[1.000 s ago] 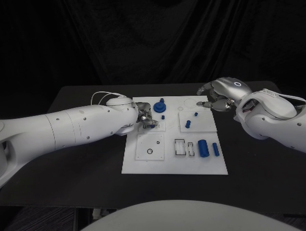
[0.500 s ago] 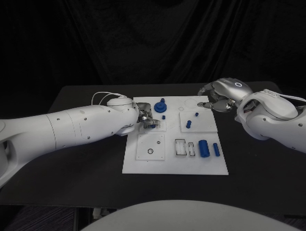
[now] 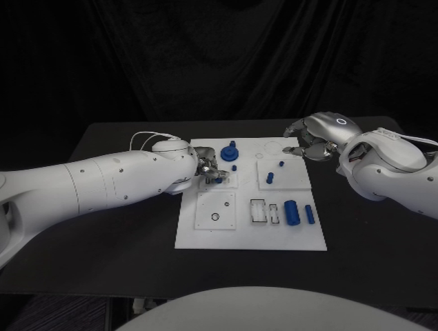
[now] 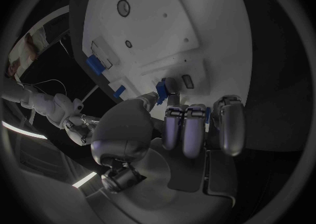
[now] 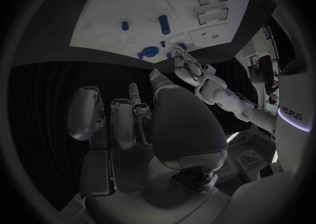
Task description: Assemble the parts on the task board
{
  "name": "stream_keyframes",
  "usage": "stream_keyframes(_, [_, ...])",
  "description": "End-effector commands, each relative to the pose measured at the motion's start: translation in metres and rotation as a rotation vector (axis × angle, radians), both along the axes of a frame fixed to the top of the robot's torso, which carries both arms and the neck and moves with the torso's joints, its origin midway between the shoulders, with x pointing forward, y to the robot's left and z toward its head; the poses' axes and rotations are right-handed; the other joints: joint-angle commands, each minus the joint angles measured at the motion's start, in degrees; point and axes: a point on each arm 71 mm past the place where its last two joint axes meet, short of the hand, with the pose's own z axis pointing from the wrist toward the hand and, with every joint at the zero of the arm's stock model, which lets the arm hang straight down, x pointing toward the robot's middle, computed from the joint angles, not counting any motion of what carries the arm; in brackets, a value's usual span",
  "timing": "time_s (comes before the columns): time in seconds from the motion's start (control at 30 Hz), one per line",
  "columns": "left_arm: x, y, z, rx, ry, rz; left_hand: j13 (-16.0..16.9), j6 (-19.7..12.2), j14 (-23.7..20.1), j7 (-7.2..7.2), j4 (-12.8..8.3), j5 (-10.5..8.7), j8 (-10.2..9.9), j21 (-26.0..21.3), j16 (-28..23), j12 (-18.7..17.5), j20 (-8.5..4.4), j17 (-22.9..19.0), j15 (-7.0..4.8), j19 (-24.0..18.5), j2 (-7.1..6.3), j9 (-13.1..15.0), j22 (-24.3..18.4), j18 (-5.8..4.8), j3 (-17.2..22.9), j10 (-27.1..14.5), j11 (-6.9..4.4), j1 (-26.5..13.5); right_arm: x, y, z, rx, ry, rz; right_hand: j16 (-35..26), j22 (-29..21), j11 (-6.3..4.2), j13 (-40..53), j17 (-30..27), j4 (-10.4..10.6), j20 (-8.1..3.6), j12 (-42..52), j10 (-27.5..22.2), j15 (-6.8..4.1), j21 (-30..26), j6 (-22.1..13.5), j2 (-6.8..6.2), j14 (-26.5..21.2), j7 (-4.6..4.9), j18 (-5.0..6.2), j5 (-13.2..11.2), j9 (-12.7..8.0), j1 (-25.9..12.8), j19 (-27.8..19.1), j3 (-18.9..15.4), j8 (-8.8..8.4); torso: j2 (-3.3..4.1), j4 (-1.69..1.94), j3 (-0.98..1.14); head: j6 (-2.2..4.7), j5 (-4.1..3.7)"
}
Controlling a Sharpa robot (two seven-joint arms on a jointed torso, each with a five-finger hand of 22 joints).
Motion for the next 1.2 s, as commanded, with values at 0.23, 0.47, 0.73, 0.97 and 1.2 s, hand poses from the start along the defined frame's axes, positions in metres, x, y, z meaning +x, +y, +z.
stream_keyframes(0.23, [-0.0019,0.0008,-0.0031,0.000,0.015,-0.009,15.08,1.26,5.95,-0.14,-0.19,0.55,0.17,-0.23,0.14,0.20,0.10,15.07,-0.10,0.17,0.64,0.65,5.02,-0.71,-0.57,5.86,-0.20,0.36,0.0002,-0.0010,-0.0018,-0.008,0.010,-0.017,-0.43,9.23,0.39,11.09,8.00,-0.38,0.00,-0.27,0.94,0.35,-0.41,0.37,0.61,3.33,-0.09,0.78,0.42,-0.10,0.23,-0.28,0.01,-0.04,-0.07,-0.01,-0.08,-0.01,0.05])
stream_keyframes(0.47, [-0.0019,0.0013,-0.0032,0.000,0.016,-0.009,15.08,1.84,5.95,-0.35,-0.17,0.80,0.66,-0.24,0.14,0.20,0.00,15.07,-0.24,0.22,1.03,1.34,5.11,-0.72,-0.86,5.86,-0.37,0.71,0.0003,-0.0014,-0.0022,-0.010,0.012,-0.018,-0.43,9.23,0.39,11.09,8.00,-0.38,0.00,-0.27,0.94,0.35,-0.41,0.37,0.61,3.33,-0.09,0.78,0.42,-0.10,0.23,-0.28,0.01,-0.04,-0.03,0.05,-0.03,-0.01,-0.04])
stream_keyframes(0.73, [-0.0019,0.0016,-0.0033,0.000,0.018,-0.012,15.08,2.21,5.95,-0.52,-0.07,0.95,1.10,-0.32,0.14,0.20,-0.09,15.07,-0.35,0.18,1.35,1.95,5.09,-0.70,-1.08,5.86,-0.51,0.87,0.0004,-0.0016,-0.0025,-0.012,0.014,-0.020,-0.43,9.23,0.39,11.09,8.00,-0.38,0.00,-0.27,0.94,0.35,-0.41,0.37,0.61,3.33,-0.09,0.78,0.42,-0.10,0.23,-0.28,0.01,-0.04,-0.01,-0.06,0.00,-0.01,0.09])
stream_keyframes(0.97, [-0.0018,0.0016,-0.0033,-0.003,0.017,-0.015,15.08,2.30,5.95,-0.56,0.01,0.91,1.23,-0.30,0.14,0.20,-0.13,15.07,-0.39,0.22,1.42,2.14,5.14,-0.71,-1.20,5.86,-0.55,0.84,0.0007,-0.0018,-0.0029,-0.014,0.016,-0.022,-0.43,9.23,0.39,11.09,8.00,-0.38,0.00,-0.27,0.94,0.35,-0.41,0.37,0.61,3.33,-0.09,0.78,0.42,-0.10,0.23,-0.28,0.01,-0.04,0.00,-0.04,-0.01,-0.01,-0.05])
stream_keyframes(1.2, [-0.0014,0.0013,-0.0029,-0.009,0.011,-0.014,15.08,2.30,5.95,-0.58,0.15,0.77,1.32,-0.32,0.14,0.20,-0.17,15.07,-0.43,0.23,1.52,2.35,5.15,-0.71,-1.38,5.86,-0.59,0.73,0.0008,-0.0021,-0.0030,-0.015,0.017,-0.023,-0.43,9.23,0.39,11.09,8.00,-0.38,0.00,-0.27,0.94,0.35,-0.41,0.37,0.61,3.33,-0.09,0.78,0.42,-0.10,0.23,-0.28,0.01,-0.04,0.00,-0.02,-0.01,-0.01,-0.38])
